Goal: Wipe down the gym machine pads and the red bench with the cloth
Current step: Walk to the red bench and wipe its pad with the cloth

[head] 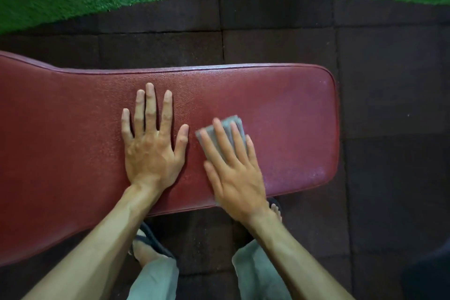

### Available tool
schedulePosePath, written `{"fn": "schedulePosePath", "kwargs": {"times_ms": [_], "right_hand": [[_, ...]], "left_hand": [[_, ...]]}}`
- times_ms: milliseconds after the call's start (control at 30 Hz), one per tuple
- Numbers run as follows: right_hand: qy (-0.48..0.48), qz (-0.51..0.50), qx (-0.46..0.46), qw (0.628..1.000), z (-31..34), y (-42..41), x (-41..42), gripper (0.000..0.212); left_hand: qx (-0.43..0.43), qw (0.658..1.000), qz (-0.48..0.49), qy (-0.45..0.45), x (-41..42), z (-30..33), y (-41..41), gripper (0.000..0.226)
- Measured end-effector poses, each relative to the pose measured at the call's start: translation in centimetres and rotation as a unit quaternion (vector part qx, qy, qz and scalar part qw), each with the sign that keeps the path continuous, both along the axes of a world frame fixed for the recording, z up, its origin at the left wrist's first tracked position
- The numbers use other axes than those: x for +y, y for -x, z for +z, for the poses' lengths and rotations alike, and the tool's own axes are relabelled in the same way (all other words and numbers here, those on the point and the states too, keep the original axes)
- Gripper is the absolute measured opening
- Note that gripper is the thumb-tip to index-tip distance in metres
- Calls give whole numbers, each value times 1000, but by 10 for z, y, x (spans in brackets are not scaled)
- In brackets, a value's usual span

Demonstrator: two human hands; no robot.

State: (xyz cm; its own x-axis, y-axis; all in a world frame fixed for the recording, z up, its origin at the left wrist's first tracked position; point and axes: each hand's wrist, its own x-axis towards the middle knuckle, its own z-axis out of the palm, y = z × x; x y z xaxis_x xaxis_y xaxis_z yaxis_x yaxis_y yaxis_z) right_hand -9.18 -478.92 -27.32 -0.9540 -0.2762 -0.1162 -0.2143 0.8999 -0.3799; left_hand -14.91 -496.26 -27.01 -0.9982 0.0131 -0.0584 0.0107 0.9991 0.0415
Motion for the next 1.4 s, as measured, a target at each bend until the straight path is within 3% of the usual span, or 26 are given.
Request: {"fn": "schedulePosePath", "kwargs": {"times_ms": [100,200,300,400,467,533,600,733,900,1100,1267,1400], "right_hand": [[-22,-10,-7,1000,-10,-20,62,53],[-1,-139,-45,989,-11,19,94,56],[10,-246,-15,969,-11,88,64,59],[-8,-181,21,983,-7,109,2,59],[8,-78,28,997,-1,76,-24,57],[33,-37,9,999,3,39,-25,56],[93,-54,-8,994,3,26,-19,56],[265,-159,-13,951,12,41,-9,55],[191,-215,2,958,-4,43,31,55],[70,-193,-4,979,-18,36,44,56],[35,-208,0,978,-18,37,38,56],[33,-226,-9,973,-15,37,27,59]], "left_hand": [[-1,1000,1,3,0,-1,0,67],[4,1000,1,4,0,-2,0,68],[2,1000,3,4,0,-3,0,67],[10,1000,2,4,-1,-4,-1,67],[15,1000,0,-5,-1,-4,-1,66],[15,1000,-1,-5,-1,-4,-2,65],[13,1000,-2,-3,-2,-5,-2,64],[10,1000,-8,0,-3,-4,-1,63],[22,996,21,-84,32,15,-9,59],[-6,996,-39,-84,113,4,-19,60],[-18,999,-8,-38,14,6,28,60],[-47,999,1,16,-43,22,-63,63]]}}
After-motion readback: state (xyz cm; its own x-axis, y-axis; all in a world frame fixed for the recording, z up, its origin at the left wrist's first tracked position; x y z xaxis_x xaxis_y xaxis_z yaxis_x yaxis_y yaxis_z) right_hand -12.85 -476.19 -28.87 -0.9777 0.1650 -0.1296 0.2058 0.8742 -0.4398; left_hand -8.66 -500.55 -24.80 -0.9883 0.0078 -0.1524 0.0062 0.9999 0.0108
